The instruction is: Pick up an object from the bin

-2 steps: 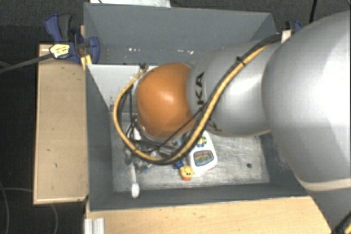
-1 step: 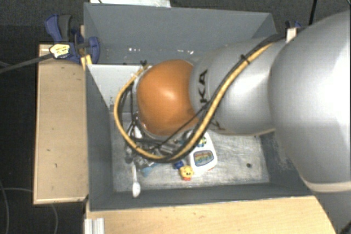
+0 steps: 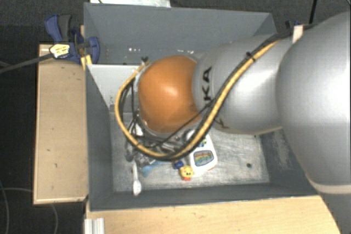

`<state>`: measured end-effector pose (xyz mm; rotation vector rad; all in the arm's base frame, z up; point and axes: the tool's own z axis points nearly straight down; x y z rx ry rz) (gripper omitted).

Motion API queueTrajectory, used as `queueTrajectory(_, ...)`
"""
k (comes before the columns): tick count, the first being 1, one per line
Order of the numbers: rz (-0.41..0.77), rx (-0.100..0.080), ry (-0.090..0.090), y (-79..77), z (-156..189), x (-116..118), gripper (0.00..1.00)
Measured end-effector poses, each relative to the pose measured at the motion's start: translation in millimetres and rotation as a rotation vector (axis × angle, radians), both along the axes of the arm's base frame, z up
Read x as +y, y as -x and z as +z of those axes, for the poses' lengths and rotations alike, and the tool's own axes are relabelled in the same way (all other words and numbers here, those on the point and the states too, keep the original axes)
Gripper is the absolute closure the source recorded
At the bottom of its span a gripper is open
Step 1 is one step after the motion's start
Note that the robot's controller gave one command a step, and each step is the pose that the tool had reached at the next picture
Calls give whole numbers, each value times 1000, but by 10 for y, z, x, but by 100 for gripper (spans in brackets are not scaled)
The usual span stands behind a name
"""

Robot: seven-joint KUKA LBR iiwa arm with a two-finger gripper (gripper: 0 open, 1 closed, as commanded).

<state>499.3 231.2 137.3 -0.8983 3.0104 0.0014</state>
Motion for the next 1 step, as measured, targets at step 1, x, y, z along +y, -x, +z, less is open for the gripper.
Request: queueTrajectory(1,-2,-4,-2,-8,122,4,100)
